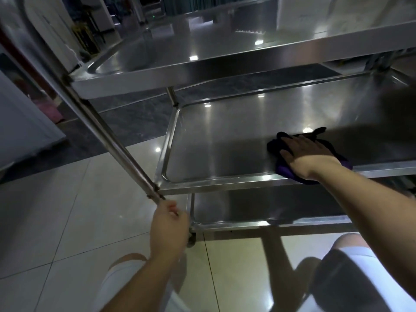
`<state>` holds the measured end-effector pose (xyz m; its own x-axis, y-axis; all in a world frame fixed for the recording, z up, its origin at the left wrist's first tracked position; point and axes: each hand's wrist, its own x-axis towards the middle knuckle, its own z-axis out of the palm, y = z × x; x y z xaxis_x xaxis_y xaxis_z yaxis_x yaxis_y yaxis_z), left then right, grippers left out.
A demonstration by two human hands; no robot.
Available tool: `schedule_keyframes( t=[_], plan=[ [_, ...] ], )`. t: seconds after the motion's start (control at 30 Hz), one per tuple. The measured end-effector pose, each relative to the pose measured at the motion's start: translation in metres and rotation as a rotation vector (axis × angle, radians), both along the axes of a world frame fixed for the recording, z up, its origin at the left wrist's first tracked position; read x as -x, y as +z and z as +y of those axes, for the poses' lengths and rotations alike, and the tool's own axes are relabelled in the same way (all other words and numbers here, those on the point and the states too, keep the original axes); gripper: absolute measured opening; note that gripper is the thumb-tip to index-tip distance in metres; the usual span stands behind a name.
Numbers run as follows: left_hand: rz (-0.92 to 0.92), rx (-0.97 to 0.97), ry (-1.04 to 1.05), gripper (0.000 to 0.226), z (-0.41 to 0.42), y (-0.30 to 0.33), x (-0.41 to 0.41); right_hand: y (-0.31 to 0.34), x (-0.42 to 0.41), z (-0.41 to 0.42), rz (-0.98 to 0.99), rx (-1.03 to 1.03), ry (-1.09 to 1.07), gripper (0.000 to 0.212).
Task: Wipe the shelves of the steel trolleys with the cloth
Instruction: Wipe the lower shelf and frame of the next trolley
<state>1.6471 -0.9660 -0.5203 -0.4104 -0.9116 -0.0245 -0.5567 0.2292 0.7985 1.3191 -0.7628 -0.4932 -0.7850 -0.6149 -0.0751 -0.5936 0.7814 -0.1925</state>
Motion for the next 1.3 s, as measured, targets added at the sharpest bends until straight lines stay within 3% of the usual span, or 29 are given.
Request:
schedule_keyframes(
  t=[0.27, 0.43, 0.8, 0.93, 1.3],
  plan=[
    [-0.053, 0.362, -0.520, 0.022, 0.041, 0.033, 0.111, -0.005, 0.001, 0.001, 0.000, 0.028, -0.005, 0.061],
    [-0.351, 0.506, -0.669, 0.045, 0.056, 0.032, 0.173, -0.009, 0.003, 0.000, -0.013, 0.062, -0.017, 0.058],
    [-0.398, 0.490, -0.731, 0.036, 0.066, 0.013, 0.236, -0.017, 0.012, 0.002, -0.054, 0.064, 0.025, 0.060],
    [-0.480, 0.508, -0.720, 0.055, 0.059, 0.008, 0.239, -0.017, 0.020, 0.015, -0.053, 0.074, 0.066, 0.059],
    [-0.493, 0.564, -0.711, 0.062, 0.061, 0.005, 0.232, -0.009, 0.143, 0.189, 0.049, -0.005, -0.251, 0.057]
  ],
)
